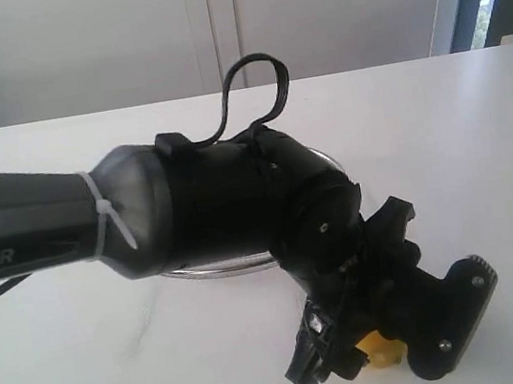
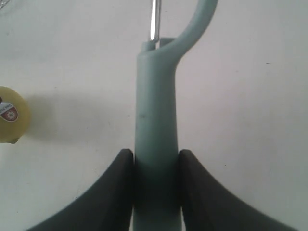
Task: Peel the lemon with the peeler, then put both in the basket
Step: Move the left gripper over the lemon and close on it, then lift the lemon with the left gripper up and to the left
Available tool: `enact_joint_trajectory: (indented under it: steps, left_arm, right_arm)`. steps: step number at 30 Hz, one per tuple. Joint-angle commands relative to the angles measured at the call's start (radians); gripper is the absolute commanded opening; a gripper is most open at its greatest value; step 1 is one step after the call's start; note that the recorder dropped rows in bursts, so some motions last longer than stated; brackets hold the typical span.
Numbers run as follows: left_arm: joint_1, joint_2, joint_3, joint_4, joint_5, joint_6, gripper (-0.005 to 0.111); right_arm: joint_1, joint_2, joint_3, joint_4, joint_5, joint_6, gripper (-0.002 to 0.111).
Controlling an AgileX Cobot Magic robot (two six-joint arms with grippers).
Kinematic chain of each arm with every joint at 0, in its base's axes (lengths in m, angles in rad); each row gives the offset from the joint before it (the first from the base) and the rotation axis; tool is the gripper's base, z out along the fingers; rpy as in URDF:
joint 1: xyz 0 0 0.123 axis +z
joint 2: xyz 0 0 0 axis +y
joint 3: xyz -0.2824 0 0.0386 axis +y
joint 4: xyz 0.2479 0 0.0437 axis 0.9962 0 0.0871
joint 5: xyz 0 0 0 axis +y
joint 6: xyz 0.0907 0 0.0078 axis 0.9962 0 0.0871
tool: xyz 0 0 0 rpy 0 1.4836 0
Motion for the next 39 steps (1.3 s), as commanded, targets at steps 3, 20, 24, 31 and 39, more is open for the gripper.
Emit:
enact_joint_trajectory:
  steps: [3,20,24,31,39]
  left_arm:
    - [-0.006,0.017,-0.004,-0.013,-0.006,0.012,0.080]
    - [-0.006,0.087,-0.004,0.045,-0.080,0.012,0.085]
    - [-0.006,0.088,-0.004,0.051,-0.082,0.012,0.085]
    - [-0.006,0.088,-0.004,0.051,-0.095,0.012,0.085]
    - [-0.006,0.101,-0.004,0.051,-0.095,0.012,0.085]
  right_arm:
    - [-0.006,-0.006,0.003,-0.011,-0.003,0.007,0.000]
    - [-0.006,-0.006,0.003,-0.011,-0.003,0.007,0.000]
    - [-0.006,-0.006,0.003,-0.011,-0.003,0.007,0.000]
    - [-0.006,-0.006,0.003,-0.011,-0.003,0.007,0.000]
    - [-0.006,-0.006,0.003,-0.011,-0.003,0.007,0.000]
